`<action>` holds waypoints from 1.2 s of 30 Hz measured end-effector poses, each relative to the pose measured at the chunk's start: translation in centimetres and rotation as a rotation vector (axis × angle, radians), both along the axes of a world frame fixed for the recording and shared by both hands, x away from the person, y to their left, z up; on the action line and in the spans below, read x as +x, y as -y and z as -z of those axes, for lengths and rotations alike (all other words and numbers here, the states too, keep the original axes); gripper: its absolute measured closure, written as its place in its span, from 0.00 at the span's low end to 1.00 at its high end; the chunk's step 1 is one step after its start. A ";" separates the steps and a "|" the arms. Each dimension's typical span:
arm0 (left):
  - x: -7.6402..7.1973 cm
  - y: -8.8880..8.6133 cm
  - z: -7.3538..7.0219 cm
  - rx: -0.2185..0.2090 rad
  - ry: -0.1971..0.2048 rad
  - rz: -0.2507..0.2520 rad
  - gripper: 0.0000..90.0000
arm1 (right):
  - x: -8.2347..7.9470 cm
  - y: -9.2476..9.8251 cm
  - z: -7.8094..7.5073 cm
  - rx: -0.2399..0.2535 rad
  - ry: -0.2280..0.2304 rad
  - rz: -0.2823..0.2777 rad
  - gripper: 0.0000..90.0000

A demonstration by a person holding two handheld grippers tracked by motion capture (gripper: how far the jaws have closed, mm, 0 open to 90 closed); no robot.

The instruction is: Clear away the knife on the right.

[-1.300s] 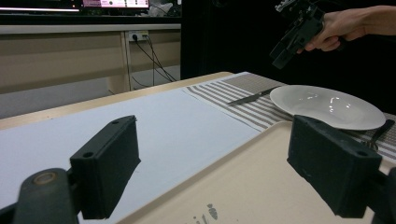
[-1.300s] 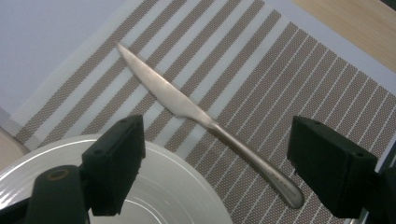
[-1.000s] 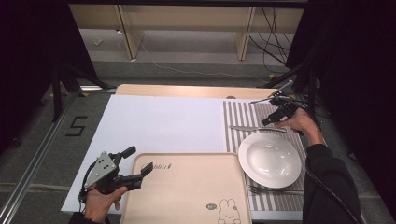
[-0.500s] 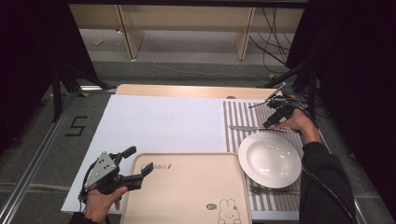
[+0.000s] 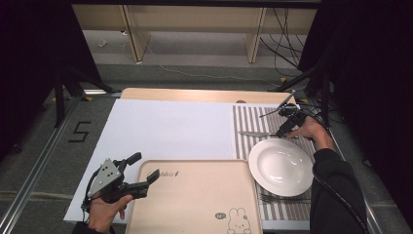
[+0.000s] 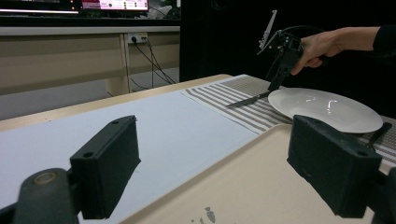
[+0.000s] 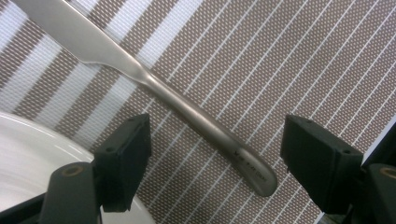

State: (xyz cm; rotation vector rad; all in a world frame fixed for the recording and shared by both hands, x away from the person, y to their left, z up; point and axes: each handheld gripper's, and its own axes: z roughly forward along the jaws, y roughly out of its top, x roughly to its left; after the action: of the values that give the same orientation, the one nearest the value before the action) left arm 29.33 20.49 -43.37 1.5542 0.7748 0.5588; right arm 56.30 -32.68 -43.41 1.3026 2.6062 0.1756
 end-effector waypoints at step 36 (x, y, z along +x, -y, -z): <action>-0.1 -0.1 0.0 0.000 0.011 -0.001 0.18 | 0.7 -1.0 1.3 -0.082 -0.042 -0.042 0.44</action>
State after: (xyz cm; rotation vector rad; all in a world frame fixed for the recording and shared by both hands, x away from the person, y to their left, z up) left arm 29.28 20.58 -43.34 1.5493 0.7673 0.5672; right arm 56.98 -31.63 -44.73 1.2376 2.6473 0.0483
